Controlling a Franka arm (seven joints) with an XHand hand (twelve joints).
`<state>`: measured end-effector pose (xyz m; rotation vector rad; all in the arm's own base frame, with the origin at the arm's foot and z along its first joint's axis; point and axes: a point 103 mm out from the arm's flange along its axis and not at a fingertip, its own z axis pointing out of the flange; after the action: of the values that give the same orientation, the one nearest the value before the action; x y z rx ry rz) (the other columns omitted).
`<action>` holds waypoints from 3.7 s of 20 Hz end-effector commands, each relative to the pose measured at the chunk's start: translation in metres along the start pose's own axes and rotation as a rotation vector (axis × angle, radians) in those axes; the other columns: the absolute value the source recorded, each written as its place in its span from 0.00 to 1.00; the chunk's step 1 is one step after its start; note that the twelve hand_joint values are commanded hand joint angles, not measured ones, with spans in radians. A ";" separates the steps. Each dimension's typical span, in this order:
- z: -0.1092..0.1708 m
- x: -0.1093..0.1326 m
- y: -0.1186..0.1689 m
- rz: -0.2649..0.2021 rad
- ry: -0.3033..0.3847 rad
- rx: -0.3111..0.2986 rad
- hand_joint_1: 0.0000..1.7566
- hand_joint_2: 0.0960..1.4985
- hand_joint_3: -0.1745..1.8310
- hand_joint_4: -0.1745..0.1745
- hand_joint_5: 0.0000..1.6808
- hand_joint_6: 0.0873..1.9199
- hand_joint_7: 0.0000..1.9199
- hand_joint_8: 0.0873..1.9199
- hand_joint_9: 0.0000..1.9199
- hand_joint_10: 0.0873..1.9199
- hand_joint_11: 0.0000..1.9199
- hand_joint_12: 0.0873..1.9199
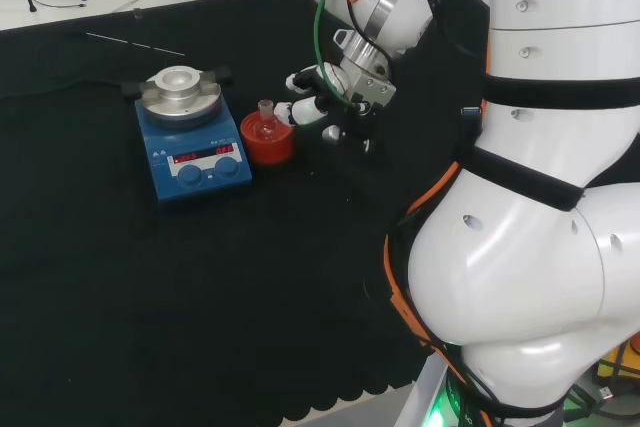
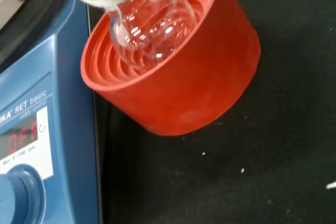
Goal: Pick up the round-bottom flask.
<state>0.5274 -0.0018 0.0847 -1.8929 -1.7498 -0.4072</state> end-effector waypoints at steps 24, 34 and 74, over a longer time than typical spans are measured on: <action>0.026 0.023 0.008 -0.048 -0.019 0.002 0.49 0.35 0.42 0.52 0.41 0.21 0.17 0.26 0.21 0.27 0.00 0.67; 0.024 0.026 0.009 -0.053 -0.021 -0.012 0.49 0.36 0.43 0.51 0.39 0.29 0.17 0.26 0.21 0.27 0.00 0.67; 0.014 0.044 0.012 -0.054 -0.079 -0.194 0.62 0.44 0.41 1.00 0.69 0.43 0.32 0.24 0.38 0.22 0.13 0.67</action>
<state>0.5428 0.0372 0.0850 -1.9953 -1.8543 -0.5216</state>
